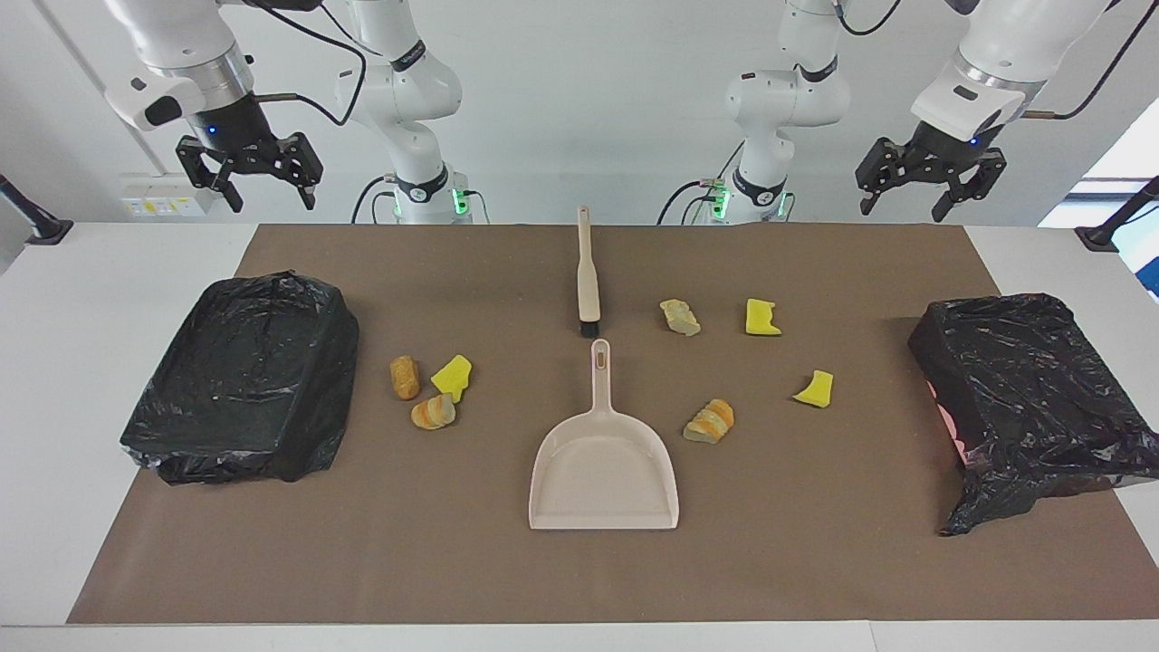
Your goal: Sweep and dump trash in bin
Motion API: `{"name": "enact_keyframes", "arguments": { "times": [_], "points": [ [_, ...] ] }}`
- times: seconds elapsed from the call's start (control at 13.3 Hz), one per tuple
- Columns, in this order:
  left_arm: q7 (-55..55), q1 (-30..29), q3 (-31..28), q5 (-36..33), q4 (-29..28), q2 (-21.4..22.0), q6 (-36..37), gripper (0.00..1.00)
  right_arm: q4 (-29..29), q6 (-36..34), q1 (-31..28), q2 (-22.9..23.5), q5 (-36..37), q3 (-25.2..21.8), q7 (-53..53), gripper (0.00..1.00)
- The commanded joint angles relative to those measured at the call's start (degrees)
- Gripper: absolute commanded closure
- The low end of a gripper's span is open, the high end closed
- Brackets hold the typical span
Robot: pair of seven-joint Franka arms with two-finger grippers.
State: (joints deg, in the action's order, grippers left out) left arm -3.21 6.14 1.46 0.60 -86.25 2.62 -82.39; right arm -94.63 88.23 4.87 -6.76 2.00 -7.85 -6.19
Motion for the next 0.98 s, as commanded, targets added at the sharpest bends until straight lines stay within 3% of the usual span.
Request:
{"name": "enact_keyframes", "arguments": {
  "times": [0.0,0.45,0.9],
  "points": [
    [5.5,4.2,-0.4,-0.3,-3.8,2.1,-1.9,0.0,3.1,0.9,-0.2,3.8,-0.9,0.9,1.0,0.0],
    [21.2,18.2,-0.2,-0.4,-17.8,6.1,-10.9,0.0,14.1,4.3,-0.3,17.6,-1.1,7.1,1.5,0.0],
    [33.0,31.3,0.0,-0.3,-32.7,10.6,-22.3,0.0,15.6,13.9,5.0,28.4,-0.9,8.7,8.1,0.0]
  ]
}}
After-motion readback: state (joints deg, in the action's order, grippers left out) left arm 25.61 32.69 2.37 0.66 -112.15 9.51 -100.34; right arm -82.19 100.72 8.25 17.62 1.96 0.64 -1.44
